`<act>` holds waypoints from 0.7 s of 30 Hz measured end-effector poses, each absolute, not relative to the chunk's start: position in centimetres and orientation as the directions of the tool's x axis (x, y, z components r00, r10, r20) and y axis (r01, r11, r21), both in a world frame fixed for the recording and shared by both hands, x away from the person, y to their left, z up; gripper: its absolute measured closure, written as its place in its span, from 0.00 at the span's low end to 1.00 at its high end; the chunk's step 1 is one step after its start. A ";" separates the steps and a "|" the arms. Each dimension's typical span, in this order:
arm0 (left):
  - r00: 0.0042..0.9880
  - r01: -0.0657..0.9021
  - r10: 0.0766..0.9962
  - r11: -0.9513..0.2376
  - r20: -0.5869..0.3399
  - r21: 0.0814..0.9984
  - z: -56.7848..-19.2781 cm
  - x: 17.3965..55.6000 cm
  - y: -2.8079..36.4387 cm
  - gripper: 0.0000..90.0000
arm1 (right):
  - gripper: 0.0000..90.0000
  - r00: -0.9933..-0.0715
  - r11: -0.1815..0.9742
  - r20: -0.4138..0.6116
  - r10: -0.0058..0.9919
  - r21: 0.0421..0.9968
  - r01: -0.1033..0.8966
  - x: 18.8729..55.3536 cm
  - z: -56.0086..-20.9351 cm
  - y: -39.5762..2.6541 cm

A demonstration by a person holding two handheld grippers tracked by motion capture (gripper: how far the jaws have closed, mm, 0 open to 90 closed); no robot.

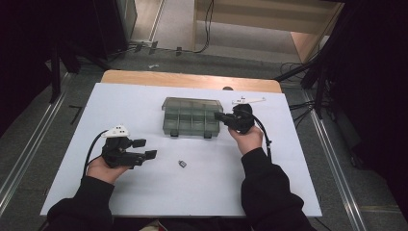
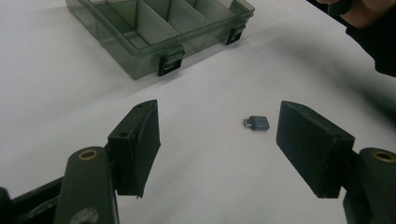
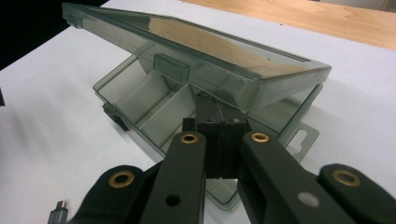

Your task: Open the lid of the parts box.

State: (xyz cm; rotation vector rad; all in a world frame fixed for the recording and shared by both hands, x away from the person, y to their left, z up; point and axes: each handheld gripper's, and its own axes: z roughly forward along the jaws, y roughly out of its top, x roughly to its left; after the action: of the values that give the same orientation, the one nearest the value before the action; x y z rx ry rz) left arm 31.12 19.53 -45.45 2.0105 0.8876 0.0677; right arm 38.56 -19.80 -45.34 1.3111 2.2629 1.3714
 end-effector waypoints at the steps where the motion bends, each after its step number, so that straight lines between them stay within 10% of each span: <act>1: 0.742 0.561 0.608 -0.334 -0.282 0.757 -45.4 31.4 19.4 0.34 | 0.98 -0.591 0.180 0.266 0.762 0.789 0.588 38.6 -45.3 -19.8; 21: 0.742 0.555 0.615 -0.343 -0.265 0.758 -44.5 34.4 18.6 0.34 | 0.98 -0.595 0.180 0.272 0.756 0.788 0.589 38.6 -45.1 -19.7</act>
State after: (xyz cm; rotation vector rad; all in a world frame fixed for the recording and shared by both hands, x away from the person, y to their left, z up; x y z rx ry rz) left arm 34.35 18.59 -44.51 2.0255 0.8839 0.0838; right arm 38.55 -19.70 -45.14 1.3107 2.2684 1.3801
